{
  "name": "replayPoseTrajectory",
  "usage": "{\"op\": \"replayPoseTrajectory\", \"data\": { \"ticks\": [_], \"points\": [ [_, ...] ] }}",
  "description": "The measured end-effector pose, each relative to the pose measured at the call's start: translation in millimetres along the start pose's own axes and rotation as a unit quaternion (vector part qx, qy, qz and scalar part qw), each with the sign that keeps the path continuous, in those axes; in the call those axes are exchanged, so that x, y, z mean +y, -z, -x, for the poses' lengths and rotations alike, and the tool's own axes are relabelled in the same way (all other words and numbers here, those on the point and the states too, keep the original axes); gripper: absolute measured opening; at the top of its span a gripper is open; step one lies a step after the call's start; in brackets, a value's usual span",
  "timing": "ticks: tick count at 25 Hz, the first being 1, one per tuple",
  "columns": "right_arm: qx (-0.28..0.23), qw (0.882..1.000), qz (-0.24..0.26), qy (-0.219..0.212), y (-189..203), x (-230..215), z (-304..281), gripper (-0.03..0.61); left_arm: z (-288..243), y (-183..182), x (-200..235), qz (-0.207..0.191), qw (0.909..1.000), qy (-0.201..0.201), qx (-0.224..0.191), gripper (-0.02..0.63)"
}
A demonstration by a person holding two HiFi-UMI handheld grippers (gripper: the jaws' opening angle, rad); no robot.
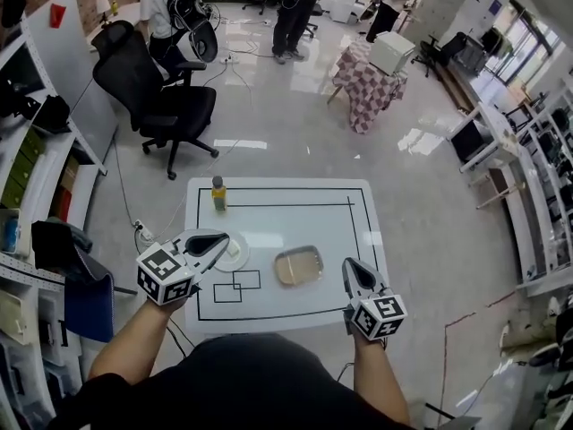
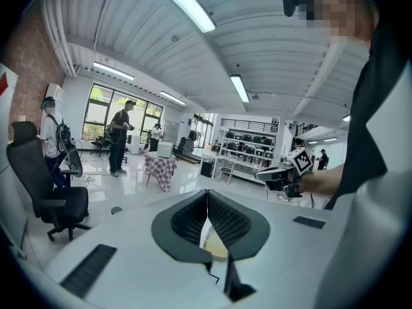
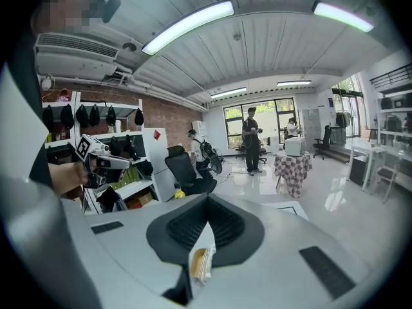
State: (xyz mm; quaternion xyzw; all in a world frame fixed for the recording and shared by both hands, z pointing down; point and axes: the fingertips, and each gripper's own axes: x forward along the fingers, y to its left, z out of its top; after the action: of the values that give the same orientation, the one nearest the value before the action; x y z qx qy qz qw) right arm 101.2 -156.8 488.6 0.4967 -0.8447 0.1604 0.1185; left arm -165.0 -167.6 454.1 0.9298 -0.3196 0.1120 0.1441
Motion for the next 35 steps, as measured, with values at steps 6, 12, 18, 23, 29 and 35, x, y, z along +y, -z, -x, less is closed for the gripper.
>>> {"op": "replayPoseTrajectory", "data": {
  "ticks": [6, 12, 18, 23, 29, 35],
  "points": [
    [0.015, 1.000, -0.004, 0.006, 10, 6, -15, 0.012, -1, 4, 23, 0.008, 1.0000, 0.004, 0.003, 0.025],
    [0.022, 1.000, -0.013, 0.009, 11, -7, -32, 0.012, -16, 6, 39, 0.012, 0.9999, 0.004, 0.010, 0.025],
    [0.047, 0.998, -0.032, 0.004, 32, -29, -48, 0.012, -31, 2, 46, 0.014, 0.9998, -0.001, 0.016, 0.025],
    [0.071, 0.996, -0.049, 0.002, 57, -55, -60, 0.012, -49, 8, 50, 0.019, 0.9994, -0.009, 0.028, 0.025],
    [0.104, 0.991, -0.078, 0.009, 89, -87, -67, 0.014, -74, 6, 48, 0.021, 0.9990, -0.010, 0.037, 0.025],
    [0.128, 0.987, -0.099, 0.002, 121, -106, -73, 0.037, -94, 14, 44, 0.025, 0.9983, -0.013, 0.051, 0.025]
  ]
}}
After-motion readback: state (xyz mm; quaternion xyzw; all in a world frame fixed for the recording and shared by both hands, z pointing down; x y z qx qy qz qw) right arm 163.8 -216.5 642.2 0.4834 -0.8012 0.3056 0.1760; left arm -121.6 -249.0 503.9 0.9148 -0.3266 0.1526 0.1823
